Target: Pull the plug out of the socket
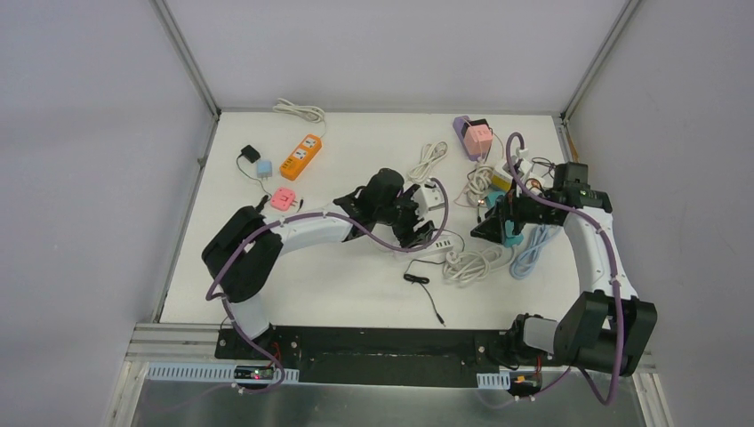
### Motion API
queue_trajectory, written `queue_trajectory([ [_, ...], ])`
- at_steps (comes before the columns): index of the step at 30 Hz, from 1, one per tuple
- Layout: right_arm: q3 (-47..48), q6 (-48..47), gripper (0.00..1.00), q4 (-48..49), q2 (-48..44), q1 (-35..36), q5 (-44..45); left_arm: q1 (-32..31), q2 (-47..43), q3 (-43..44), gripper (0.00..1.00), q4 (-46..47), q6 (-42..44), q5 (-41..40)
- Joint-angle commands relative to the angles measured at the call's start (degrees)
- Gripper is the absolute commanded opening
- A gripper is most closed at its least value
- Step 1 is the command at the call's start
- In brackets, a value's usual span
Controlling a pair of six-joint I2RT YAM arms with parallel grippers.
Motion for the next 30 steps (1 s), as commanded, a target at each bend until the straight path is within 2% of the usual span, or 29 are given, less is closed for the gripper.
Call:
queue_trajectory([
  [1, -0.5, -0.5, 1.00, 1.5, -1.4, -0.5, -1.8, -1.1, 2.1, 3.9, 0.70, 1.2, 1.1, 1.1],
  [5, -0.6, -0.3, 1.00, 1.7, -1.2, -0.5, -1.9, -1.8, 4.2, 5.7, 0.64, -0.2, 1.6, 0.3],
  [11, -0.8, 0.2, 1.00, 2.0, -1.1, -0.6, -1.9, -2.9, 6.2, 9.0, 0.47, -6.2, 3.7, -0.6],
  [16, -0.8, 0.2, 1.00, 2.0, -1.0, -0.6, -1.9, -3.1, 7.1, 10.3, 0.21, -8.1, 3.1, -2.0],
  [19, -1.0, 0.6, 1.00, 2.3, -1.0, -0.6, -1.6, -3.0, 7.0, 10.2, 0.00, -8.6, 2.4, -2.7],
  [22, -2.0, 4.9, 1.00, 5.7, -0.9, -0.6, -0.3, -2.9, 6.3, 10.1, 0.00, -8.2, -2.1, -4.8],
  [27, -3.9, 12.5, 0.99, 11.2, -0.3, -0.2, -2.0, -1.2, 4.9, 9.8, 0.00, -8.1, -17.4, -13.4],
  [30, -5.2, 17.5, 0.99, 15.3, -0.1, 0.9, -3.0, -0.3, 3.3, 7.4, 0.00, -7.0, -23.2, -16.4],
])
